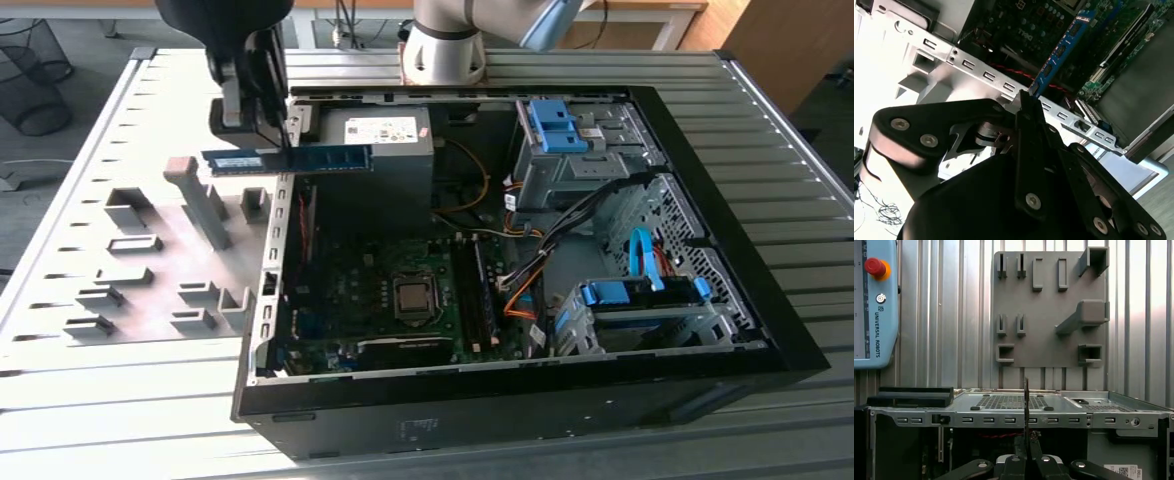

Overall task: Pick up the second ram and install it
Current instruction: 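Pick up the second ram and move it above second insertion slot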

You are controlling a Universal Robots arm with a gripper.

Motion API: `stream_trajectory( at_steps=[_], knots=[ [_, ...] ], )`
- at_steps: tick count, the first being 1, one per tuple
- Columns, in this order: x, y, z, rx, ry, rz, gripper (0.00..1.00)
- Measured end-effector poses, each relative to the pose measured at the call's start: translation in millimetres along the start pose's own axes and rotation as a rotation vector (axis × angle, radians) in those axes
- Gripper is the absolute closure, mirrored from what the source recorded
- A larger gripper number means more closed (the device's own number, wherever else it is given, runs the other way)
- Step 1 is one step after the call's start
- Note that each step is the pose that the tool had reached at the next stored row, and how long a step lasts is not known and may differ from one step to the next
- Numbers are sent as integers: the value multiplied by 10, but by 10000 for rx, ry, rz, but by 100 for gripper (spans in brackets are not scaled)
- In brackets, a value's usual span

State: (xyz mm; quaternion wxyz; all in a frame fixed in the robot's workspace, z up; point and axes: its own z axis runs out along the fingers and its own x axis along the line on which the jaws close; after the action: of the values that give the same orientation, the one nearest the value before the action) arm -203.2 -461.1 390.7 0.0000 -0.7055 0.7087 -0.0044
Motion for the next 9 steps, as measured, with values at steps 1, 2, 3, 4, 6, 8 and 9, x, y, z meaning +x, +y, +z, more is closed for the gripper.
stream_trajectory(
  at_steps=[1,2,3,4,6,8,9],
  knots=[
    [0,-17,0,-1,1,-1,86],
    [0,-36,0,0,1,-1,86],
    [0,-54,0,-1,1,-1,86],
    [0,-73,0,0,1,-1,86],
    [-1,-114,0,-1,1,-1,86],
    [-1,-157,1,-1,1,0,86],
    [-1,-178,1,-1,1,-1,86]
  ],
)
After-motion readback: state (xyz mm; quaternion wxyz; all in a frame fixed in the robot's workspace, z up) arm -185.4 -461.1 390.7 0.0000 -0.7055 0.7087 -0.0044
